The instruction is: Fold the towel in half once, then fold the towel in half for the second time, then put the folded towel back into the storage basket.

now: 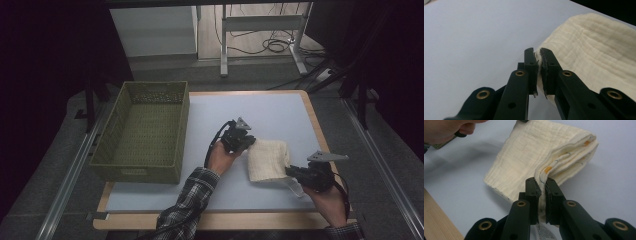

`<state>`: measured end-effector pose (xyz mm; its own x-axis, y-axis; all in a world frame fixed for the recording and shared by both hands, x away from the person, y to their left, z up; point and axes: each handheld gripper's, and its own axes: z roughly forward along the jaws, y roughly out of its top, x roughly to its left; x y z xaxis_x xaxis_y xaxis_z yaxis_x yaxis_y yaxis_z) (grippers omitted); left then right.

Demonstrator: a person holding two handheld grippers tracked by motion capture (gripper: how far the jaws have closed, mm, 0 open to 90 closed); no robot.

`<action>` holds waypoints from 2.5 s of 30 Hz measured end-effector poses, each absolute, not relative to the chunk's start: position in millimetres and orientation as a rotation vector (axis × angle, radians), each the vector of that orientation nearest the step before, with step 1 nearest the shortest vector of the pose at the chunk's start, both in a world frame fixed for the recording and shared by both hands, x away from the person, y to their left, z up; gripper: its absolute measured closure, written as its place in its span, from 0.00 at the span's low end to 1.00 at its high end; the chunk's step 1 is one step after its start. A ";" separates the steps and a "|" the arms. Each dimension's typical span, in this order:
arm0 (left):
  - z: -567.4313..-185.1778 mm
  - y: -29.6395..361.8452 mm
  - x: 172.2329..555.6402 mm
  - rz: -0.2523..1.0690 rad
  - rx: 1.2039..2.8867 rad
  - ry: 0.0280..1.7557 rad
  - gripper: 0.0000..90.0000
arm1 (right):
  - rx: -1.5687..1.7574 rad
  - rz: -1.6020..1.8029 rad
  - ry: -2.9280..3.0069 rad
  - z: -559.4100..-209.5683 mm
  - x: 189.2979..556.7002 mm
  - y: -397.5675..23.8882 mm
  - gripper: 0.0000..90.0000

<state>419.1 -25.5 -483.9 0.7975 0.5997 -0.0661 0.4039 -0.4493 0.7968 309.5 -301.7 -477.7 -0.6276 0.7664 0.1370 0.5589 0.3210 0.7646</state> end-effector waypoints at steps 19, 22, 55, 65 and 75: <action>-449.3 18.0 414.6 0.393 2.095 0.782 0.93 | 1.077 1.255 2.384 -458.9 326.8 -257.4 0.91; -447.0 22.5 414.2 0.402 2.094 0.789 0.93 | 1.064 1.260 2.389 -456.8 328.7 -251.9 0.91; -399.2 87.0 416.6 0.531 2.079 0.853 0.93 | 0.983 1.330 2.416 -429.3 360.1 -198.2 0.91; -387.7 116.6 416.8 0.581 2.067 0.891 0.93 | 0.933 1.348 2.435 -414.3 371.0 -169.3 0.91; -376.2 149.0 417.3 0.607 2.028 0.943 0.93 | 0.896 1.369 2.454 -403.7 380.6 -138.2 0.91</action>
<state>417.3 149.0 -376.2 0.6069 0.7901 0.0862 0.4059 -0.4013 0.8211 380.6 -138.2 -403.7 -0.7987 0.5896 0.1207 0.4123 0.3899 0.8234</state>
